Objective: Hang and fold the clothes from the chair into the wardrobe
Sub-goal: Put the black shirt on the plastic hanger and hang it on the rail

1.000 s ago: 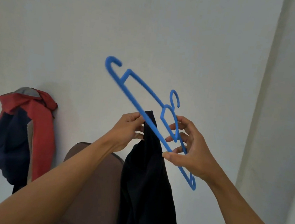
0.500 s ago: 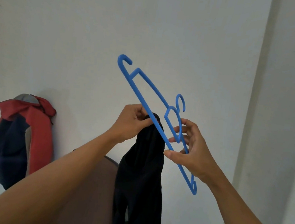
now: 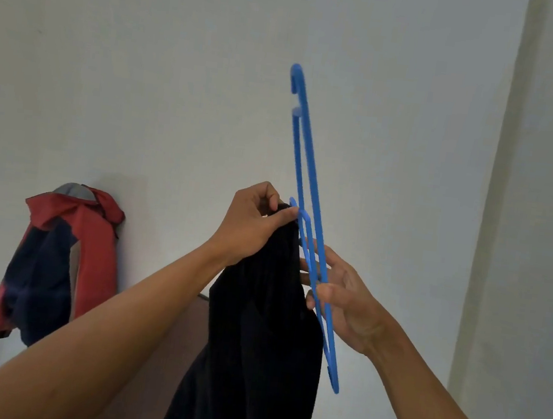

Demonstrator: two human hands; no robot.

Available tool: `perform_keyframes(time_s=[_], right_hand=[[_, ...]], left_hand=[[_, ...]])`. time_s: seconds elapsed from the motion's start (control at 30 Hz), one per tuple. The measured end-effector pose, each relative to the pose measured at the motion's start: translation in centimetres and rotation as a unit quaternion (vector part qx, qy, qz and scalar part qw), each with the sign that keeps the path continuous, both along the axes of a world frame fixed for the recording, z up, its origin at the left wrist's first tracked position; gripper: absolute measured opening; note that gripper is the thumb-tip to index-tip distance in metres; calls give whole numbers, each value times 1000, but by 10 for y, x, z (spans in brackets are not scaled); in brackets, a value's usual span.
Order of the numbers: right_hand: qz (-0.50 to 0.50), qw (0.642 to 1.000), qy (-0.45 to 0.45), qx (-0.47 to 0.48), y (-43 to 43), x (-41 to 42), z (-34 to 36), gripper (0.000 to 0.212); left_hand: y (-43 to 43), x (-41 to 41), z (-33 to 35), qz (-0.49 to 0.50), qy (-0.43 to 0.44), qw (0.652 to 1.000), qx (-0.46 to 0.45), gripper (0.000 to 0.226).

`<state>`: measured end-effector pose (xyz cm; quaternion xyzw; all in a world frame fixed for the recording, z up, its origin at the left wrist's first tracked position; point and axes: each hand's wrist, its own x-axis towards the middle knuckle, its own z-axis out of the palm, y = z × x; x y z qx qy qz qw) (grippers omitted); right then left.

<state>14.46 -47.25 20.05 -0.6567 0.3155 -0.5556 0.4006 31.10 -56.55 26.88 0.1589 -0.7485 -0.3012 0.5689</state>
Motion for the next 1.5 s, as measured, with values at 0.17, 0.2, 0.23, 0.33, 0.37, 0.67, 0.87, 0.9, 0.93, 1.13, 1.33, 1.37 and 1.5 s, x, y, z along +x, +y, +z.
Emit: perform_keyframes(time_s=[0.17,0.2,0.23,0.33,0.37,0.67,0.87,0.9,0.93,1.13,1.33,1.37,1.5], right_hand=[[56,998,-4,0,0,1,4,92],[58,998,2,-3,3,1,6,89],[51,999,11,-10,5,0,9,86],[-33,994,89,-60,9,-8,19,80],[-80,987,119,-75,11,-12,24,82],[-257,934,184,-168,27,-24,51,95],[-282,924,223,-133,33,-46,47,93],[-286,923,225,-125,33,-49,44,92],[-291,922,224,-118,33,-53,40,91],[-316,909,248,-112,30,-72,21,97],[-426,852,282,-117,47,-111,18,106],[-443,834,310,-113,51,-114,20,109],[-489,758,412,-130,54,-98,25,116]], left_hand=[[3,6,1,18,10,1000,-10,30],[3,8,1,23,7,1000,-11,30],[3,10,2,25,2,1000,-11,30],[1,19,4,46,-47,997,-35,33],[-2,23,5,52,-74,995,-48,34],[-7,41,-5,163,-411,864,-240,64],[-2,52,-15,81,-361,918,-145,74],[0,51,-9,68,-363,919,-139,72],[3,50,-3,56,-377,915,-130,71],[12,44,24,9,-390,921,-11,79],[8,48,35,-14,-392,918,54,81],[5,49,35,-7,-395,917,63,84],[7,39,35,27,-408,911,59,89]])
